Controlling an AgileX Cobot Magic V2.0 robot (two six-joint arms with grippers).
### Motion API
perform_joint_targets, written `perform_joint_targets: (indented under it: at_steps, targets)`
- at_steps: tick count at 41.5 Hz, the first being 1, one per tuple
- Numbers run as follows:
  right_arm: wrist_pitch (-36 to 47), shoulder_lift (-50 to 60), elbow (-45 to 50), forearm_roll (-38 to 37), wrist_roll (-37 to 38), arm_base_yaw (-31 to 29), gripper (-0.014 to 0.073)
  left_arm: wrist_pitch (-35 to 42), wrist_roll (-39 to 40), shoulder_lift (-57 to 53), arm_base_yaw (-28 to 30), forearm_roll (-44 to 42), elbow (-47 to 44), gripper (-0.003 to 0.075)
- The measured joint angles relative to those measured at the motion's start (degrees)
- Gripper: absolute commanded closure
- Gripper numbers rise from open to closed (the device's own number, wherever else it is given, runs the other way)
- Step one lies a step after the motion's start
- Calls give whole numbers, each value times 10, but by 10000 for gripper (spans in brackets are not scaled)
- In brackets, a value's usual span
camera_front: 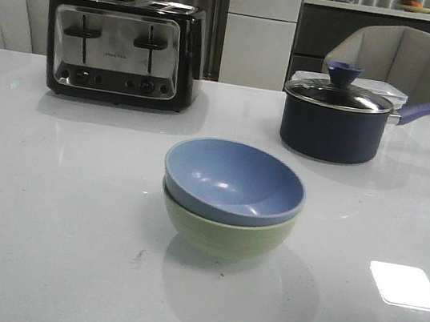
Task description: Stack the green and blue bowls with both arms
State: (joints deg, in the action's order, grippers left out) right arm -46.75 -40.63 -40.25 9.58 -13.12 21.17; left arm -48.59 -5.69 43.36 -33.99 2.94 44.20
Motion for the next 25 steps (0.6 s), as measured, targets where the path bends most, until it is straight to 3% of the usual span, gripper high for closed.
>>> perform_joint_targets:
  at_steps: [16, 25]
  targets:
    - [-24, 0, 0, -7, 5, -10, 155, 41, 0, -77, 0, -8, -46, 365]
    - [-25, 0, 0, -7, 5, -10, 402, 44, 0, -61, 0, -8, -46, 475]
